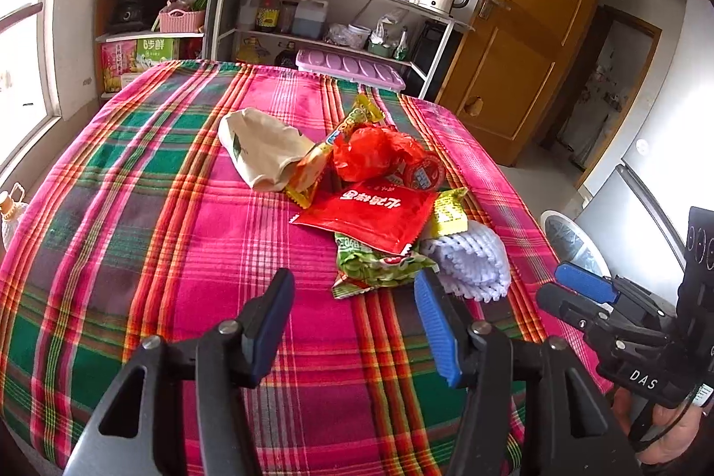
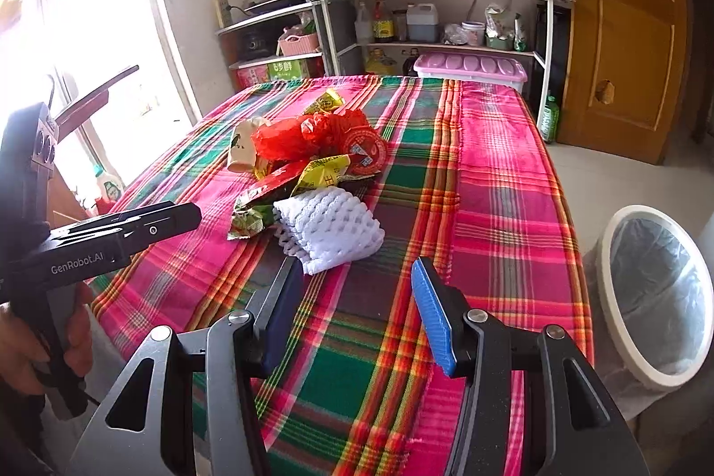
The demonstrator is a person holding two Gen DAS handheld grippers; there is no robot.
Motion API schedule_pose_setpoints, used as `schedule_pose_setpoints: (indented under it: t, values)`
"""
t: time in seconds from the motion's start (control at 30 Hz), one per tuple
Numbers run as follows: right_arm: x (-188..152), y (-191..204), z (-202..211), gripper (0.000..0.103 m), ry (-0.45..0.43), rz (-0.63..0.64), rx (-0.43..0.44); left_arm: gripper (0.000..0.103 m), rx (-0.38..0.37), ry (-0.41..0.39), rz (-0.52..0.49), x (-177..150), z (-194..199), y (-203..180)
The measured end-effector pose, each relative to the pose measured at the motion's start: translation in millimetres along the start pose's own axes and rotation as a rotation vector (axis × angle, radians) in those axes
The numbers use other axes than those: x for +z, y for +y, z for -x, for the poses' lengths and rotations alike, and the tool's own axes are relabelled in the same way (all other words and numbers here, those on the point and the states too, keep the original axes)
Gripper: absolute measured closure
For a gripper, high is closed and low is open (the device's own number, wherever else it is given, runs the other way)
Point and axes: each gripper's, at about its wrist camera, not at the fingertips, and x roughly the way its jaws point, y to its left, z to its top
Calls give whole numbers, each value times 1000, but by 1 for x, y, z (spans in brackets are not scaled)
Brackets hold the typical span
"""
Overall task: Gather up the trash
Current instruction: 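Grasp the white foam fruit net with the right tool while the left tool grasps the green snack bag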
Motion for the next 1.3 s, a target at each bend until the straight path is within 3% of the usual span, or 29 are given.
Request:
schedule_pose_setpoints:
  t: [0.1, 0.23, 0.53, 0.6, 0.67, 0.87, 1.2, 1.3]
  values:
    - [7, 2, -14, 51, 10, 19, 12, 42, -6, 3, 5, 3, -7, 2]
    - [14, 5, -28, 41, 19, 45, 41, 38, -23, 3, 21, 6, -12, 5]
    - [18, 2, -59, 40, 94, 59, 65, 35, -73, 46, 68, 9, -30, 5]
    - [16, 0, -61, 46, 106, 40, 81, 35, -85, 51, 73, 9, -32, 3]
    - [14, -2, -59, 61, 98, 35, 83, 34, -91, 55, 70, 8, -34, 0]
    - [14, -6, -47, 86, 75, 7, 86, 33, -97, 74, 68, 8, -45, -7]
    - [6, -21, -28, 90, 53, -52, 57, 33, -79, 93, 40, 4, -57, -16]
    - [3, -28, -22, 90, 45, -74, 48, 39, -54, 96, 17, 2, -59, -20]
